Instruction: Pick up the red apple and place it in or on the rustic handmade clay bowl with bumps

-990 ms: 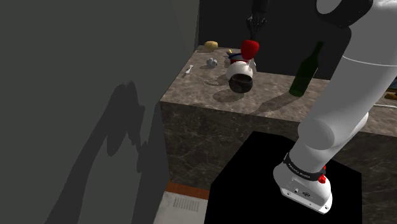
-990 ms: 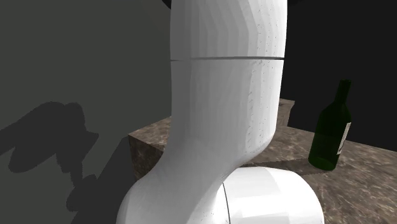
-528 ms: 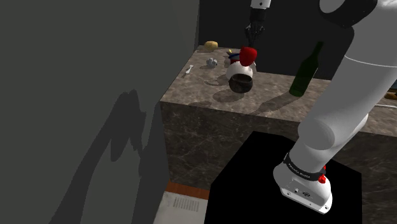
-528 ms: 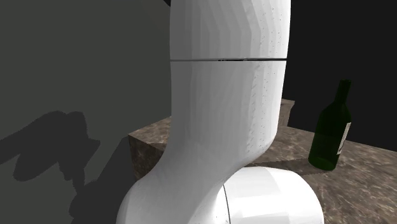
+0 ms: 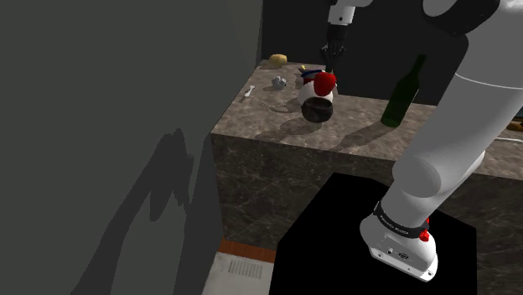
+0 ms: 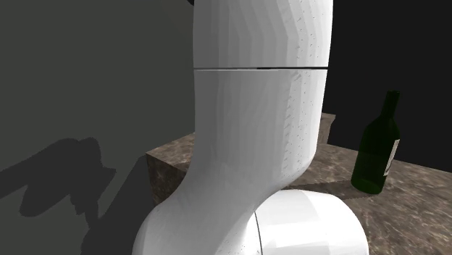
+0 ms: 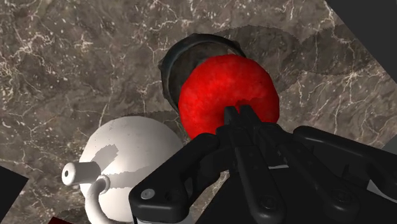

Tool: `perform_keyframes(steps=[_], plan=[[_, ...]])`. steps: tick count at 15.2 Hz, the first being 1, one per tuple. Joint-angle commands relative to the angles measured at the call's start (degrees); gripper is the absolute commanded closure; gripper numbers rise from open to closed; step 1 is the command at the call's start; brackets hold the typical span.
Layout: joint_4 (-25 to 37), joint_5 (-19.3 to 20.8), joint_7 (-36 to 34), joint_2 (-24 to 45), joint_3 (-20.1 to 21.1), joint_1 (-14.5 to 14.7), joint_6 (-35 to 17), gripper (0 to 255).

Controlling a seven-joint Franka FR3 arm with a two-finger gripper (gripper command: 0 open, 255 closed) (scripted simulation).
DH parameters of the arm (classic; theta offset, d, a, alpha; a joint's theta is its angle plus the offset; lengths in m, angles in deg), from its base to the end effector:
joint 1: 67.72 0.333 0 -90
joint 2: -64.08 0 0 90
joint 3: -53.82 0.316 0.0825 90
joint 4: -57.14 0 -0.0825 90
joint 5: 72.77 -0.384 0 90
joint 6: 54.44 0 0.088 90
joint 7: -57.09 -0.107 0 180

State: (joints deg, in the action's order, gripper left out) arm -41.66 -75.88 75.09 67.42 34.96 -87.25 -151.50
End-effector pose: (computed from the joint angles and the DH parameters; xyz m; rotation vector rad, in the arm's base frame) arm 0.4534 -0.3475 0.5310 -3.0183 0.5573 0.0905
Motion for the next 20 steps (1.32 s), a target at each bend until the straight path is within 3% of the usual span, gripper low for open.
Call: perform_keyframes(steps=[1,6,14,15,20], plan=[[-1.5,0.0,0.0,0.0,0.1,0.1,-1.5,255],[-5.0,-0.2,0.2,0.3,0.1,0.1,-5.3,255],[-5.0,-0.2,0.2,0.3,0.1,0.1,-5.4,255],[-5.0,-0.2,0.2,0.3,0.1,0.1,-5.4,0],[-5.0,-0.2,0.2,0.3,0.1,0.1,-5.4,0]])
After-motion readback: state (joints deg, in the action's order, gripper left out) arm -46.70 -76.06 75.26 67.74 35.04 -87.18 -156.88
